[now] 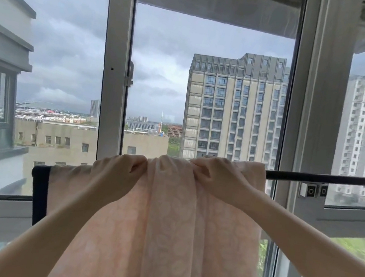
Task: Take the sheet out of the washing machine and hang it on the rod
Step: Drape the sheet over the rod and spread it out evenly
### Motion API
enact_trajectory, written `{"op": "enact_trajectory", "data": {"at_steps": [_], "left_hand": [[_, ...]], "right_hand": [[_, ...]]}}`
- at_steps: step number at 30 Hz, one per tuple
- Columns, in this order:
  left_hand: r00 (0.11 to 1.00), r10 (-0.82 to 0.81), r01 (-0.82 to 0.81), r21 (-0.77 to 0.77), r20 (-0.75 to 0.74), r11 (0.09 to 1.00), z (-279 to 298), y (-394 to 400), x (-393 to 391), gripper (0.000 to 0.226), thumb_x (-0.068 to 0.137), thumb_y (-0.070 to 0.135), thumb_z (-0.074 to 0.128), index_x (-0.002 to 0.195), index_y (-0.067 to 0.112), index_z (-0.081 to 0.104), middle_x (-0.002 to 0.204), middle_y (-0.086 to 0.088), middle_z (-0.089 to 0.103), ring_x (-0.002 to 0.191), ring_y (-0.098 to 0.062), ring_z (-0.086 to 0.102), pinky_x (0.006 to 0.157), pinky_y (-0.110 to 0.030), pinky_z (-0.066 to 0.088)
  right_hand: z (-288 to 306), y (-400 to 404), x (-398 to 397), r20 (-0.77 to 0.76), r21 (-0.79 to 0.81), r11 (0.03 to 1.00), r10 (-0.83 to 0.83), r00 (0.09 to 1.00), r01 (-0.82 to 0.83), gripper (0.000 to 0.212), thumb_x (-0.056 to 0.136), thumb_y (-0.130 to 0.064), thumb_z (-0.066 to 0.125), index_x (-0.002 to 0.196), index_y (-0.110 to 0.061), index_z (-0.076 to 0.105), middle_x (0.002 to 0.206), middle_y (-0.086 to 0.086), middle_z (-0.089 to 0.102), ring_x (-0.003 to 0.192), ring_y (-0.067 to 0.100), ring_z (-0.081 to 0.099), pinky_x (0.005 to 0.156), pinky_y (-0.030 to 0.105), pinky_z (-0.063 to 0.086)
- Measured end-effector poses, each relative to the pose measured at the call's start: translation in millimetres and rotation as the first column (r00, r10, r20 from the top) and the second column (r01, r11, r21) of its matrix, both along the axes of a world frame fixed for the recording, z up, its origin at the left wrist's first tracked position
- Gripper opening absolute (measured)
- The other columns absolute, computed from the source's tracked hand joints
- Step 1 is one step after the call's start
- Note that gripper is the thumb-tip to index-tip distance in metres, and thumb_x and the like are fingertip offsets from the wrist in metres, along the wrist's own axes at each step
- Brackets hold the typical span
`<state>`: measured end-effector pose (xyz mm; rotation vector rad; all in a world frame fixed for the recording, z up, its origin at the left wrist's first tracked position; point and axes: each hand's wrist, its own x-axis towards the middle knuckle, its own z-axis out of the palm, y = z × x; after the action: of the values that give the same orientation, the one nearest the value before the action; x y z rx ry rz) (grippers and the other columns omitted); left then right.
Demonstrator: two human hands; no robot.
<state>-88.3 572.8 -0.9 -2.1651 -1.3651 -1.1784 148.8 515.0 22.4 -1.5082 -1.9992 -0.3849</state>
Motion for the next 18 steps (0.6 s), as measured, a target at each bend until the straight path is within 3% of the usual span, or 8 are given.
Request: {"op": "enact_trajectory", "data": {"at_steps": [3,6,11,15,18], "left_hand": [[1.0,0.018,-0.018,-0.013,0.006,1.0,0,2,-4,0.04,0.097,0.049,0.038,0.07,0.022,0.049,0.059,0.006,0.054,0.064,-0.017,0.053,0.058,-0.03,0.031],[1.0,0.018,-0.018,-0.006,0.006,1.0,-1,3,-7,0.042,0.097,0.049,0.038,0.069,0.021,0.048,0.057,0.006,0.054,0.061,-0.011,0.052,0.056,-0.028,0.029],[1.0,-0.001,0.001,0.002,0.003,1.0,-1,-1,-4,0.045,0.098,0.05,0.039,0.061,0.026,0.047,0.055,0.01,0.052,0.056,-0.003,0.046,0.054,-0.026,0.027],[0.999,0.027,-0.026,-0.04,0.031,0.999,-1,2,-8,0.04,0.096,0.056,0.039,0.077,0.027,0.059,0.061,0.009,0.056,0.066,-0.018,0.052,0.062,-0.031,0.032],[0.999,0.005,-0.002,-0.055,0.045,0.998,0,1,-11,0.031,0.096,0.055,0.041,0.093,0.039,0.067,0.077,0.008,0.067,0.075,-0.021,0.054,0.068,-0.032,0.032]], "right_hand": [[-3,6,-7,-0.096,0.051,0.999,0.007,0.995,-0.002,0.029,0.096,-0.046,0.047,0.11,-0.033,0.07,0.101,-0.012,0.07,0.097,0.013,0.061,0.098,0.048,0.041],[-4,11,-12,-0.192,0.11,0.994,-0.008,0.981,0.029,0.027,0.095,-0.045,0.05,0.105,-0.033,0.071,0.102,-0.013,0.071,0.101,0.014,0.062,0.104,0.053,0.035],[9,14,2,-0.33,0.181,0.983,0.036,0.943,0.026,0.028,0.094,-0.041,0.054,0.095,-0.023,0.076,0.089,-0.006,0.074,0.089,0.012,0.066,0.086,0.036,0.051],[44,7,44,-0.45,0.271,0.955,0.013,0.893,0.123,0.022,0.095,-0.03,0.056,0.104,-0.021,0.074,0.095,-0.009,0.07,0.092,0.006,0.059,0.082,0.019,0.041],[52,6,90,-0.44,0.263,0.926,-0.133,0.888,0.269,0.027,0.096,-0.032,0.055,0.099,-0.015,0.075,0.092,0.001,0.073,0.09,0.016,0.064,0.077,0.023,0.039]]}}
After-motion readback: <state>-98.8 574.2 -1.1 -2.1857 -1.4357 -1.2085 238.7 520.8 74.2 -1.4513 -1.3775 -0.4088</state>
